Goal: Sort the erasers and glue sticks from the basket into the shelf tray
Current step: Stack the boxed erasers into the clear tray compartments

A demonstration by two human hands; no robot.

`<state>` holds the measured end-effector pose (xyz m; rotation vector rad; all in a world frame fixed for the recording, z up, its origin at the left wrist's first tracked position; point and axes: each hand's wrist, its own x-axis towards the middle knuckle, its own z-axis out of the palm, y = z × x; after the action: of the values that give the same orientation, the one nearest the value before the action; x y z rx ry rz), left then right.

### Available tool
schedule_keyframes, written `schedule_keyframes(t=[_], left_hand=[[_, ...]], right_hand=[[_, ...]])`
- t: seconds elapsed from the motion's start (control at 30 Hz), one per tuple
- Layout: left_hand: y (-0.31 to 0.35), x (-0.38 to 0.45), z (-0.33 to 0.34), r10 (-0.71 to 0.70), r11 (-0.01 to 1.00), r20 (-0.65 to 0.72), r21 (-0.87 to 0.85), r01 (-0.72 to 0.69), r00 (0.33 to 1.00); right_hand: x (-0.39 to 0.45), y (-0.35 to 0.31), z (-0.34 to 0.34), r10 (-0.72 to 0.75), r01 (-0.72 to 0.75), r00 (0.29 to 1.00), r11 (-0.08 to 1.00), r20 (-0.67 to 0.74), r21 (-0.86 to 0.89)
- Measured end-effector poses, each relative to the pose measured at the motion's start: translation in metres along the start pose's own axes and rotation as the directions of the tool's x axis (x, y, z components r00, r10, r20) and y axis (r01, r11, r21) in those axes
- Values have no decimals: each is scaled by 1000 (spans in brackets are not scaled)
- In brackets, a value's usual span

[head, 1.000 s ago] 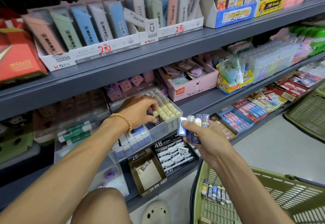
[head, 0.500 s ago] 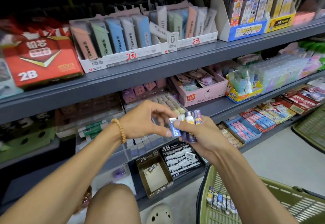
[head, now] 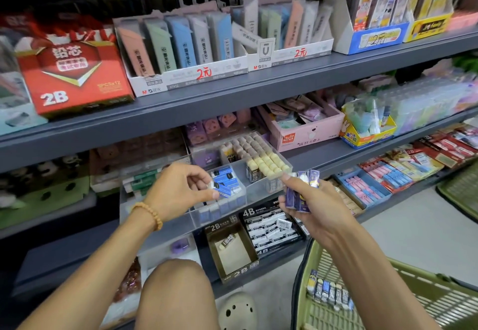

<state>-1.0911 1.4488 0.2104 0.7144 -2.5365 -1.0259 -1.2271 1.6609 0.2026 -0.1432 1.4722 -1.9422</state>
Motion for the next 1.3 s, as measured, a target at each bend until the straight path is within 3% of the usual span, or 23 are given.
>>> schedule_keyframes(t=[0.1,0.3,0.57,0.63,0.73,1.03,1.3], left_hand=[[3,-1,6,16,988,20,154,-19,1000],[10,5,-5,-15,982,216,188,-26,976],[6,12,6,37,975,153,211,-69,988],[9,10,5,45,986,102,157,-61,994],[24,6,7,95,994,31,-53,-94,995],[54,10,26,119,911,277,-413,6,954],[55,15,25,175,893,292,-449,-26,940]], right_hand=[[2,2,0,-3,3,1000,1000,6,-20],[7,9,-2,21,-19,1000,995,19,-99],[3,16,4,-8,15,994,998,107,-65],[2,15,6,-20,25,990,999,140,-35],[2,14,9,-40,36,984,999,171,24],[12,8,20,-136,126,951,991,279,54],[18,0,28,-172,181,961,983,216,-20]])
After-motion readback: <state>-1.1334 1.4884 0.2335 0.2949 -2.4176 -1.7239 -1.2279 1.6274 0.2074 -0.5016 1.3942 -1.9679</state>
